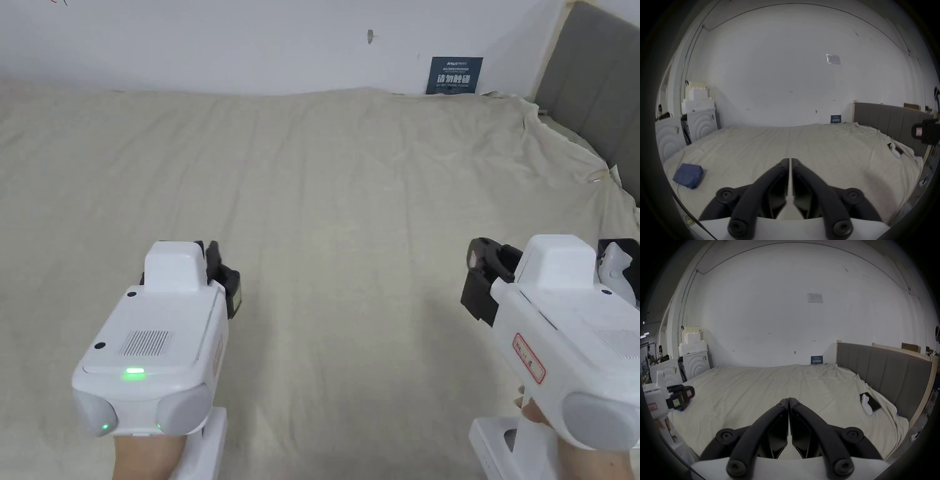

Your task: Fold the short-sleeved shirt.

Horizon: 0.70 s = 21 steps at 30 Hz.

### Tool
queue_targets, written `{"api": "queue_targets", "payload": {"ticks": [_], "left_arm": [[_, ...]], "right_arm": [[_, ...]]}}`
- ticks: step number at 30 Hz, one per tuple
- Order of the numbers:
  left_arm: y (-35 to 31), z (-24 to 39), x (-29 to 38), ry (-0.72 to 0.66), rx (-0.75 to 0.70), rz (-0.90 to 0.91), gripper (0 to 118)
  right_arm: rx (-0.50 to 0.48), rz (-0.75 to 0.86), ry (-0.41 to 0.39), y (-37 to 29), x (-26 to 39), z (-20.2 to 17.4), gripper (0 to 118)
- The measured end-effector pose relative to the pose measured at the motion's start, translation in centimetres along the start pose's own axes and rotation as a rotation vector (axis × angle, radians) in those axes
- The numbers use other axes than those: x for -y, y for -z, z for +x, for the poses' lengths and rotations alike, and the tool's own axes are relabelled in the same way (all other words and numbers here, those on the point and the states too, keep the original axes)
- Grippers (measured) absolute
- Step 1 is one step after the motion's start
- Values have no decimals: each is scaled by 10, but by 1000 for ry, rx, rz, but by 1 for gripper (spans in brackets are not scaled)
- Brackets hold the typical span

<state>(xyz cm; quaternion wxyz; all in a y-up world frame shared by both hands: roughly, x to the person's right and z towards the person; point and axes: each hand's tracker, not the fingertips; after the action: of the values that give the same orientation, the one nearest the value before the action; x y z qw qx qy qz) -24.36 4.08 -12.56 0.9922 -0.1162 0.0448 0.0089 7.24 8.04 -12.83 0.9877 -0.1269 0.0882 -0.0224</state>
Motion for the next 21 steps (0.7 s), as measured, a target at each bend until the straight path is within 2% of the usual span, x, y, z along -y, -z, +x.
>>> {"api": "queue_targets", "payload": {"ticks": [1,2,3,4,5,6,9,12,14,17,18,20,21], "left_arm": [[1,0,-2,-18,15,-35,69],[2,0,-3,-31,18,-59,103],[3,1,-3,-46,27,-80,118],[1,1,-4,-56,22,-77,118],[-2,3,-4,-73,24,-72,118],[-7,2,-5,-101,44,-50,118],[-6,6,-6,-148,35,-139,118],[-3,11,-1,-128,-23,-212,118],[-2,14,10,-105,-29,-206,118],[1,18,27,-54,-30,-261,118],[1,18,32,-43,-29,-278,118],[0,18,40,-37,-15,-283,118],[-1,17,44,-36,-9,-284,118]], "right_arm": [[-19,-26,19,0,-2,0,43],[-9,-52,29,1,-5,1,93],[-2,-99,45,4,-8,2,118],[8,-129,68,6,-11,2,112],[-10,-85,79,2,-11,2,114],[6,-116,76,4,-11,1,116],[45,-287,86,14,-13,-1,117],[92,-458,143,18,-23,-12,117],[118,-552,126,22,-18,-18,117],[33,-634,111,27,-4,-24,117],[15,-634,121,40,14,-3,117],[11,-632,116,51,28,8,117],[15,-661,89,58,33,13,117]]}}
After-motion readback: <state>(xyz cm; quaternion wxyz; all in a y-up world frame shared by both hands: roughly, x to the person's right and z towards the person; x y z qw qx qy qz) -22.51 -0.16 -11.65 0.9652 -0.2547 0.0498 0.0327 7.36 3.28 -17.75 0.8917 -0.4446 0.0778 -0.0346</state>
